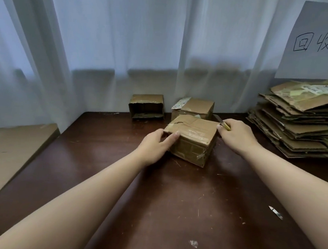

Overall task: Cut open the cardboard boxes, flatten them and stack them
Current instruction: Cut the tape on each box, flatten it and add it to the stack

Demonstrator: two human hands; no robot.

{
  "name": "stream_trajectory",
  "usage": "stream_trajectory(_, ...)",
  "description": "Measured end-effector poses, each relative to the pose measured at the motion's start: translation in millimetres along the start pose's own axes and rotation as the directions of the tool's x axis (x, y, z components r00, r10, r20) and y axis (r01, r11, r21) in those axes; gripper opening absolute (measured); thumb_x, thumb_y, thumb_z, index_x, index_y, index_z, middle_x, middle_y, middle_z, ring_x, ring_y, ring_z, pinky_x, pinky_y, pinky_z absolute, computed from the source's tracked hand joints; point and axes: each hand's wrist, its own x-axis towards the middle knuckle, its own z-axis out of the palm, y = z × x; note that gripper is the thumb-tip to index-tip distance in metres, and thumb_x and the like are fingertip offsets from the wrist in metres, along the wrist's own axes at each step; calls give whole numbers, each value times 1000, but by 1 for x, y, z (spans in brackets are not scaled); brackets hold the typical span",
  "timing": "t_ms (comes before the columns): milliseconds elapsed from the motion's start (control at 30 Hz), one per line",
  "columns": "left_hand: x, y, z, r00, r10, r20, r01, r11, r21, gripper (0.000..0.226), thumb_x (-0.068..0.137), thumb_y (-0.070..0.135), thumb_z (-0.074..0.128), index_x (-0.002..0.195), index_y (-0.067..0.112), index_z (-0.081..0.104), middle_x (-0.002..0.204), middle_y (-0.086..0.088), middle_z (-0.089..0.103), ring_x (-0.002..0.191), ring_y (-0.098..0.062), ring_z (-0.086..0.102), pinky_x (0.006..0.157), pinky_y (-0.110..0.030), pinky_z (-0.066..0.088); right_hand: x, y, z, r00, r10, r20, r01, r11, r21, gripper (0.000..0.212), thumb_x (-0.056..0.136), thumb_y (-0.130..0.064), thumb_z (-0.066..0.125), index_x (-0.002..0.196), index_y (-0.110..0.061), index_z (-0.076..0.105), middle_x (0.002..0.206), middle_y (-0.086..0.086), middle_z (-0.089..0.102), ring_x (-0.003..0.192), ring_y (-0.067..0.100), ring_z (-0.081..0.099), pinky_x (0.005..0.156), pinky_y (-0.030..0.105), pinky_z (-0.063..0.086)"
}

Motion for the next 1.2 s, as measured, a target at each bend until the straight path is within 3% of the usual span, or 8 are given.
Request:
stream_trajectory(133, -7, 13, 2, 996, -9, -88, -21, 941, -337, 54, 87, 50, 60, 124, 13, 52, 117, 2, 59, 103, -8, 57, 79, -18, 47, -6, 3, -8, 1000, 25, -6, -25, 999, 40, 29, 94, -40, 51, 78, -19, 62, 83, 0, 67, 85, 24, 59, 69, 33, 41)
stream_trajectory(333, -16, 17, -6, 992, 121, -32, -124, 917, -379, 32, 87, 39, 66, 112, 21, 58, 106, 2, 64, 98, -11, 63, 74, -18, 50, -21, 6, -29, 1000, -1, 28, -4, 984, 177, 49, 95, -40, 52, 61, -9, 69, 57, -2, 65, 67, 17, 61, 68, 30, 43)
stream_trajectory(433, -24, 29, -13, 968, 232, 94, -181, 908, -378, 35, 85, 38, 67, 113, 20, 58, 104, 1, 65, 94, -9, 64, 77, -22, 53, -26, 2, -42, 999, -34, -32, 44, 929, 369, 44, 93, -46, 55, 72, -10, 70, 75, 2, 71, 79, 17, 65, 81, 34, 47)
stream_trajectory(533, -26, 42, -14, 942, 296, 161, -220, 903, -370, 36, 85, 34, 70, 114, 17, 58, 104, -4, 64, 96, -14, 62, 86, -34, 55, -35, -12, -54, 996, -84, 37, 49, 830, 555, 39, 96, -41, 51, 83, -8, 67, 63, -10, 66, 55, -5, 58, 59, 12, 44)
stream_trajectory(633, -29, 54, -11, 924, 337, 180, -253, 892, -374, 42, 79, 38, 74, 112, 18, 59, 102, -3, 63, 94, -13, 61, 86, -33, 54, -43, -12, -53, 972, -79, 223, -50, 851, 522, 53, 95, -50, 43, 96, -3, 66, 51, -16, 53, 37, -5, 45, 41, 12, 31)
stream_trajectory(833, -28, 54, -28, 956, 262, 134, -223, 941, -253, 18, 90, 28, 66, 105, 20, 61, 94, -1, 64, 87, -11, 62, 75, -25, 52, -53, 15, -38, 961, 12, 278, -124, 913, 388, 67, 91, -58, 40, 98, 1, 72, 94, 4, 68, 79, 11, 57, 67, 19, 40)
stream_trajectory(967, -25, 38, -50, 985, 148, 85, -128, 970, -209, 21, 92, 28, 63, 108, 15, 60, 90, 1, 61, 83, -8, 58, 71, -19, 47, -56, 35, -33, 987, 7, 163, -76, 905, 419, 44, 89, -49, 58, 76, -10, 75, 74, 1, 74, 88, 15, 68, 97, 36, 46)
stream_trajectory(1200, -3, 18, -51, 990, 21, -142, -11, 998, 68, 40, 88, 35, 67, 117, 11, 56, 109, -4, 61, 101, -23, 59, 90, -39, 50, -39, 28, -57, 978, 47, -201, 27, 936, 350, 38, 95, -31, 53, 64, -15, 68, 57, -3, 68, 75, 11, 65, 82, 32, 47)
